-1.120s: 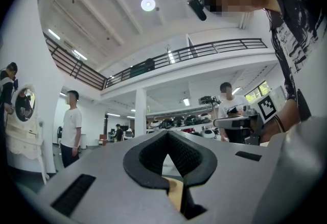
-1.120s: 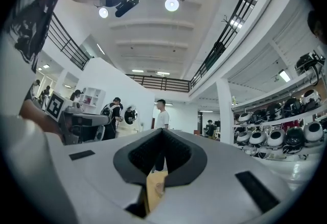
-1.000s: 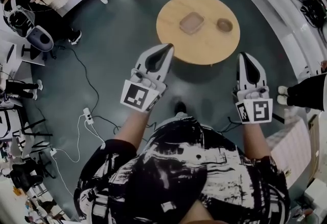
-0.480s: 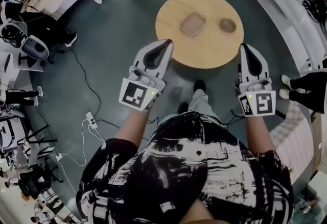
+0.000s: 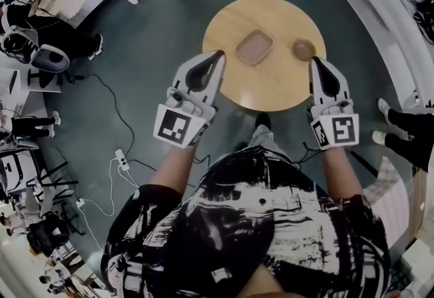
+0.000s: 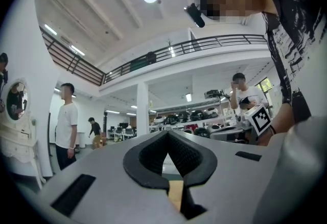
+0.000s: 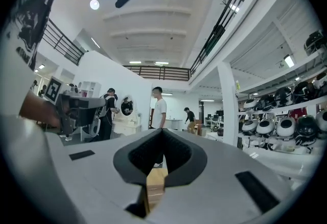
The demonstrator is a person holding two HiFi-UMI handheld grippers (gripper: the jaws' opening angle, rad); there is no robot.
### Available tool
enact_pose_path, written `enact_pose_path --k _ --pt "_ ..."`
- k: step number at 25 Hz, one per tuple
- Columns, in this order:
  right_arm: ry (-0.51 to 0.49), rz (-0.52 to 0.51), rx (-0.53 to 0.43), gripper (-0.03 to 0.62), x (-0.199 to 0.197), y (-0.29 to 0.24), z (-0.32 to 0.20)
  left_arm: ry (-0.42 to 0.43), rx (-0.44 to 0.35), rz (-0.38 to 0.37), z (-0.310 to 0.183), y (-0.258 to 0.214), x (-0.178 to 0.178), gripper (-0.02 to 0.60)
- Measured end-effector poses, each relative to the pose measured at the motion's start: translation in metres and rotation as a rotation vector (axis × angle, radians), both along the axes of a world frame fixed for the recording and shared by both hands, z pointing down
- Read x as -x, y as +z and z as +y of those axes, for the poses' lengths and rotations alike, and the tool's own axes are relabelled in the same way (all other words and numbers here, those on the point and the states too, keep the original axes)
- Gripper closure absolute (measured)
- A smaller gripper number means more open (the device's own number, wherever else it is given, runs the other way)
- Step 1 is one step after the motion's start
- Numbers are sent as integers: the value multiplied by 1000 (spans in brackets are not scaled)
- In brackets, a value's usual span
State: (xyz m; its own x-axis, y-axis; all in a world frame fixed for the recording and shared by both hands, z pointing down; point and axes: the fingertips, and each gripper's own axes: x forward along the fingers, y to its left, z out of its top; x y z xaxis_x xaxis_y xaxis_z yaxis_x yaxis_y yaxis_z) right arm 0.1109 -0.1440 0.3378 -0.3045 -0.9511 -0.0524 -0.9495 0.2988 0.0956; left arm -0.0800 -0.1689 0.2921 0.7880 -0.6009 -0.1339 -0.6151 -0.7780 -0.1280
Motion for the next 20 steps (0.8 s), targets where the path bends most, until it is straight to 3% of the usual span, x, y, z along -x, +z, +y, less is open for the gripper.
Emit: enact_pose_path --k 10,20 --pt "-101 -4 132 593 -39 55 -80 -87 8 -12 -53 -13 -40 581" --pt "-90 -9 267 592 -40 139 -134 -66 24 -33 -103 14 -45 583"
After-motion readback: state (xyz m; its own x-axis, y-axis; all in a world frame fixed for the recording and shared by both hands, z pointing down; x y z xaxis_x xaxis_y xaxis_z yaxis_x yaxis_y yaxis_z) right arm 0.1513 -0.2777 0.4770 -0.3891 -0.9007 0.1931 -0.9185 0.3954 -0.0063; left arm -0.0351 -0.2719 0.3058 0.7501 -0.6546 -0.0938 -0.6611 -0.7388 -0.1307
